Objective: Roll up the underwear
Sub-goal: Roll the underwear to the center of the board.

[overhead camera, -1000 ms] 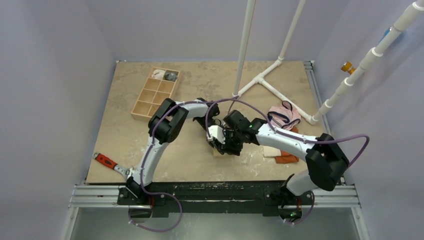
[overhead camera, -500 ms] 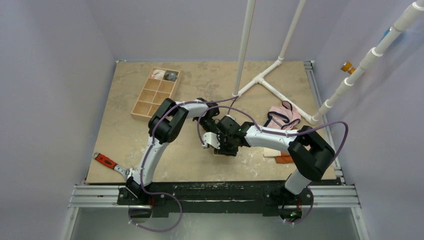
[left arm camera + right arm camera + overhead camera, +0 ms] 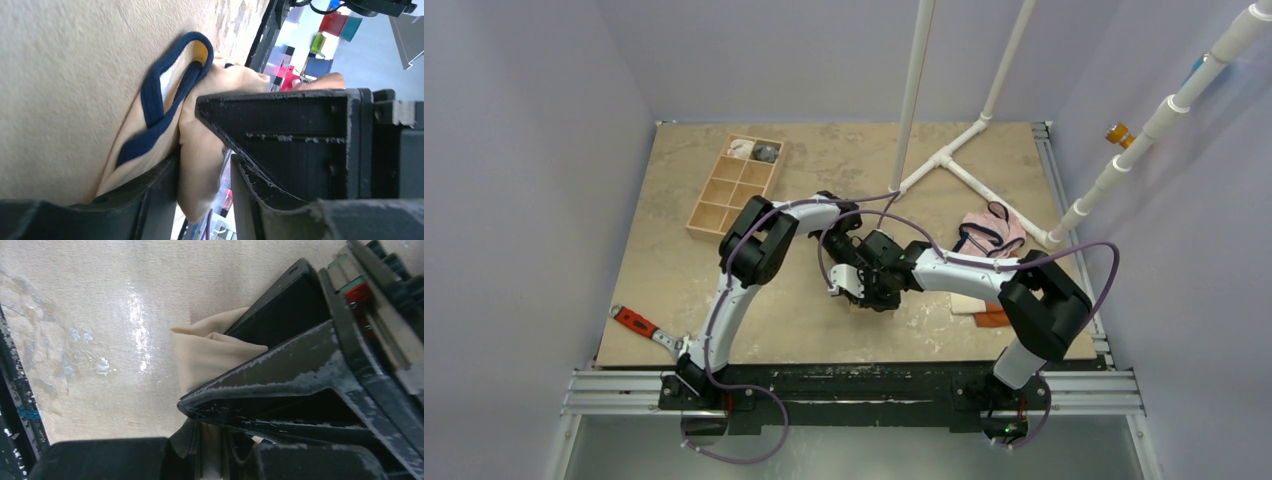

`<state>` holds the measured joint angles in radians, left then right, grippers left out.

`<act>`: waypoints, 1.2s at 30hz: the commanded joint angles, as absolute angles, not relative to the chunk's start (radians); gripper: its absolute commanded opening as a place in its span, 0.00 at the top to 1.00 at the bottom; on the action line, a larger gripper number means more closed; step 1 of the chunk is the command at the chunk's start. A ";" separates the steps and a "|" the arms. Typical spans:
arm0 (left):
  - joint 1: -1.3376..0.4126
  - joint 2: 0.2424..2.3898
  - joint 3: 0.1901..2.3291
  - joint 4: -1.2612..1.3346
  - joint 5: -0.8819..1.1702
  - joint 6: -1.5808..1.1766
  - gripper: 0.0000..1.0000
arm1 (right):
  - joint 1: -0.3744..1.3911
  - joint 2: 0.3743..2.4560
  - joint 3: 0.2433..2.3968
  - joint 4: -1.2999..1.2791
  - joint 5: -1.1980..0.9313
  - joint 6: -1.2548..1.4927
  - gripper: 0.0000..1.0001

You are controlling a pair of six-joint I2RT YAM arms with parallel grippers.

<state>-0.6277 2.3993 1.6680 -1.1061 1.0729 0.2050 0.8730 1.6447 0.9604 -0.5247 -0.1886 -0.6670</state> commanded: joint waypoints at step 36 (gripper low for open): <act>-0.296 2.013 1.505 -1.087 0.731 0.339 0.38 | 0.796 1.834 1.068 -0.744 -0.431 -0.635 1.00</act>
<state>-0.3531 2.1643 1.5799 -1.1290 0.7872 0.2970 0.8234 1.7340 1.0565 -0.6369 -0.3511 -0.6060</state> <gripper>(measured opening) 0.621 0.093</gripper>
